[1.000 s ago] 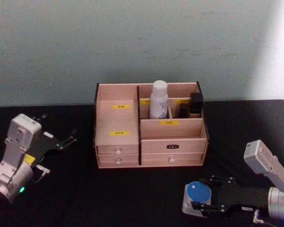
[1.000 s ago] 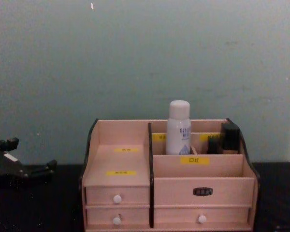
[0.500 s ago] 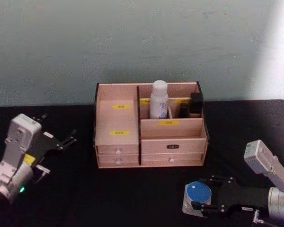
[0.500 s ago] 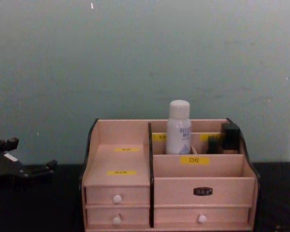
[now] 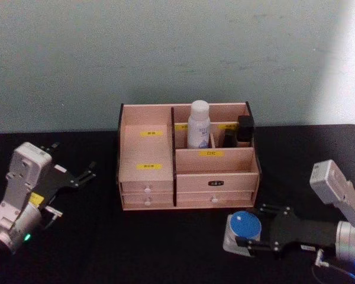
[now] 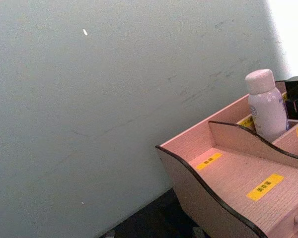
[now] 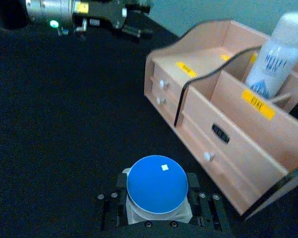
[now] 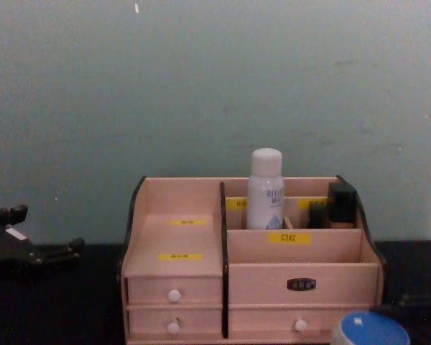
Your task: Pick up the facial cleanser and watermelon frost from the table and place them into the tiered storage box.
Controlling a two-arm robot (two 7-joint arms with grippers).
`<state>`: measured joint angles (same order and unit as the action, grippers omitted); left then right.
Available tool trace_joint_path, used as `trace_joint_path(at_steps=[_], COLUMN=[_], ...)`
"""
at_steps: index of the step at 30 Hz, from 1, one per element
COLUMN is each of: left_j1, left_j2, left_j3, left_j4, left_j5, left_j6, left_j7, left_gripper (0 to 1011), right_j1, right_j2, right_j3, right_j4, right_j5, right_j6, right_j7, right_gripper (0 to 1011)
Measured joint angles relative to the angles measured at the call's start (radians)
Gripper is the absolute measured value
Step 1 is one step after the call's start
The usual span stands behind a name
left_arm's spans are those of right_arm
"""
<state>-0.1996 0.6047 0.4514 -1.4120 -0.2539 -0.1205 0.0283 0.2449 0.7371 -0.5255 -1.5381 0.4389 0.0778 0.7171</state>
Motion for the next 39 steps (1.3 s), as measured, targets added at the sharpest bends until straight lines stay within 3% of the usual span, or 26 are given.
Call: trace_joint_path(at_steps=[7,21,39], left_j1=[0.000,0.000,0.000], left_j2=[0.000,0.000,0.000], left_j3=[0.000,0.000,0.000], left_j4=[0.000,0.000,0.000], left_j5=[0.000,0.000,0.000], left_j6=[0.000,0.000,0.000], left_j7=[0.000,0.000,0.000], left_gripper=[1001,1001,1001], right_j1=[0.040,0.146,0.330], right_j2=[-0.028,-0.101,-0.274], right_j3=[-0.002,-0.041,-0.101], right_j4=[-0.012,-0.003,0.151], right_j5=[-0.002,-0.003,-0.003], right_j6=[0.016,0.043,0.083], right_j7=[-0.013,-0.008,-0.048], right_gripper=[715,715,715])
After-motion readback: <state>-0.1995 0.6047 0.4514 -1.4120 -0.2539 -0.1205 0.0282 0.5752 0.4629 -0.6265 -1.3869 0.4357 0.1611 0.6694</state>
